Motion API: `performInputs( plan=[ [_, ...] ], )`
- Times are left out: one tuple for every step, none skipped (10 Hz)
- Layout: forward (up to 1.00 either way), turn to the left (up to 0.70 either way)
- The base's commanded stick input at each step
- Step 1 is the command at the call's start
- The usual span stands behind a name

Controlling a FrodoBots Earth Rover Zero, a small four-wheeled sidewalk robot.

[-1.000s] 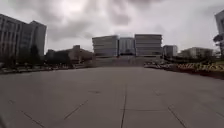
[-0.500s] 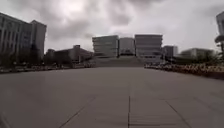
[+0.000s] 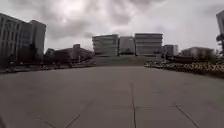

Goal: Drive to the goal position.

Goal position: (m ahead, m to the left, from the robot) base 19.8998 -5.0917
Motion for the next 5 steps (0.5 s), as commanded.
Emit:
performInputs(
  plan=[
    [0.7,0.0],
    [0.7,0.0],
    [0.7,0.0],
    [0.7,0.0],
    [0.7,0.0]
  ],
)
